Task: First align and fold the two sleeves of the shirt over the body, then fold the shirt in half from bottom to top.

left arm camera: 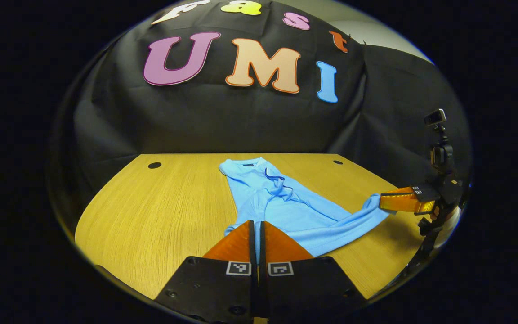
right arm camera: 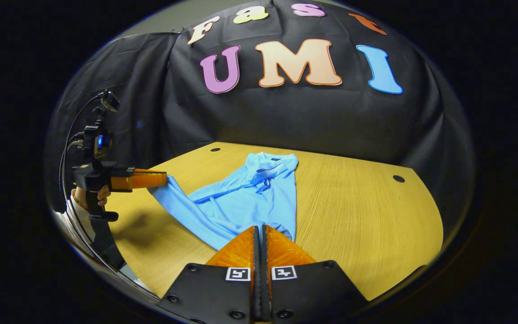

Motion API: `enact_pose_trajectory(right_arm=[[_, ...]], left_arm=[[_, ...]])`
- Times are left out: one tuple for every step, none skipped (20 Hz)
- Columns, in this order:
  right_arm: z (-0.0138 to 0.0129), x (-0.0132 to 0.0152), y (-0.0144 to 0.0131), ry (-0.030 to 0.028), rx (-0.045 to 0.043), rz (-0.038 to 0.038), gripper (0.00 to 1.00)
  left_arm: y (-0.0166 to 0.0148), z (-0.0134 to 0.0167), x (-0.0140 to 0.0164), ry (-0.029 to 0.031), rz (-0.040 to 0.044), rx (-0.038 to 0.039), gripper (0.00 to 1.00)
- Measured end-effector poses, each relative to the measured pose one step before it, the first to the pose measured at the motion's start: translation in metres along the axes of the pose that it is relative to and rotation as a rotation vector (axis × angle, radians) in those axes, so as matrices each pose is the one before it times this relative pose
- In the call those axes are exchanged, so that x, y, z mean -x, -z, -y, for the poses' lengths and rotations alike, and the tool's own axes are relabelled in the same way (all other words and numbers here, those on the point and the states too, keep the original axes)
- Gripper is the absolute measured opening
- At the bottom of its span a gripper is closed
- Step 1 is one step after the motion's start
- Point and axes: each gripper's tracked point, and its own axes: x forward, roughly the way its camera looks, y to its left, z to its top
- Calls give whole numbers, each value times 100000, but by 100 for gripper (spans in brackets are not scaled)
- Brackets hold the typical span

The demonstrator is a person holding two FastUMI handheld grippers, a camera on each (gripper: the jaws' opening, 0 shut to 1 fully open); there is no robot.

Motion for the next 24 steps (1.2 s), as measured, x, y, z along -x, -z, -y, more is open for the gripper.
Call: enact_pose_trajectory(right_arm=[[249,-784,-733,402,-445,-151,2],[324,-1050,-612,750,-7,-46,2],[496,-889,-497,1426,335,-515,2],[404,-837,-613,877,885,-121,2],[643,-880,-573,1825,981,-164,3],[532,-861,-728,942,584,274,3],[638,-865,-707,1765,-46,-54,2],[600,-1011,-570,983,-490,97,2],[589,-925,-622,1620,-292,-372,2],[693,-982,-588,1379,-594,-448,2],[519,-1022,-615,1129,-700,-429,2],[445,-1015,-572,1114,-1049,-499,2],[482,-1013,-791,1334,-665,104,2],[327,-1173,-698,1139,-84,-540,3],[250,-1220,-721,1229,-55,-342,2],[243,-1314,-576,997,158,-602,2],[119,-1321,-568,540,-1410,-1020,2],[6,-1348,-541,522,-1367,-508,3],[32,-1282,-351,1158,-728,-403,2],[56,-1243,-104,907,-67,-228,2],[100,-1251,-163,1222,71,-206,2],[186,-1348,65,1536,-803,-378,2],[175,-1206,159,1185,-781,-673,2],[258,-1040,387,1598,-792,-842,2]], left_arm=[[-688,-374,-715,-166,294,-277,0],[-838,-481,-843,-142,154,-122,0],[-851,-435,-848,-224,640,1004,0],[-842,-195,-860,662,271,1105,0],[-813,-209,-916,16,794,708,0],[-1148,-473,-925,-626,1569,-334,0],[-878,-655,-848,-1250,765,-1012,0],[-530,-520,-907,-799,345,-792,0],[-548,-331,-1029,-512,653,-359,0],[-511,-331,-1005,-681,140,247,0],[-347,-429,-974,-724,211,58,0],[-322,-491,-1006,-1116,43,171,0],[-279,-443,-1075,-970,424,329,0],[-347,-324,-939,-339,178,621,0],[-296,-344,-1065,-170,380,1173,0],[-332,-417,-1124,-698,277,847,0],[-545,-840,-1088,-2203,1283,-437,0],[-427,-1059,-1272,-2891,1018,-520,0],[-21,-618,-1214,-1750,602,-243,0],[28,-551,-1257,-1001,177,-19,0],[288,-390,-1193,-1018,-880,732,0],[200,-393,-1235,-671,-701,962,0],[289,-283,-1196,-335,-802,730,0],[300,-263,-1082,-611,-1303,636,0]])
